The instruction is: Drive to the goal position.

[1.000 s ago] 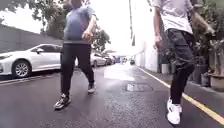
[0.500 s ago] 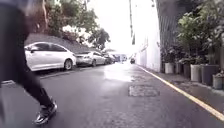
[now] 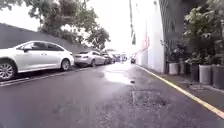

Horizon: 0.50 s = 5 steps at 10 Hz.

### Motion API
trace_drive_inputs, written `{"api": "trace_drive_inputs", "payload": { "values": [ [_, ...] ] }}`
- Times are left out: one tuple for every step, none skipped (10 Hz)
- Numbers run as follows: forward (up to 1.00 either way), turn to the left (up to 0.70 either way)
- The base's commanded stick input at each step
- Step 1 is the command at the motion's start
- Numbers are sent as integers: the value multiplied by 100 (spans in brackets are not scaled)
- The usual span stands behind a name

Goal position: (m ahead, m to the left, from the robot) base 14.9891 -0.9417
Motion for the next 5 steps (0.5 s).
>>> {"api": "trace_drive_inputs", "payload": {
  "values": [
    [64,2],
    [64,2],
    [64,-1],
    [64,-14],
    [64,-16]
  ]
}}
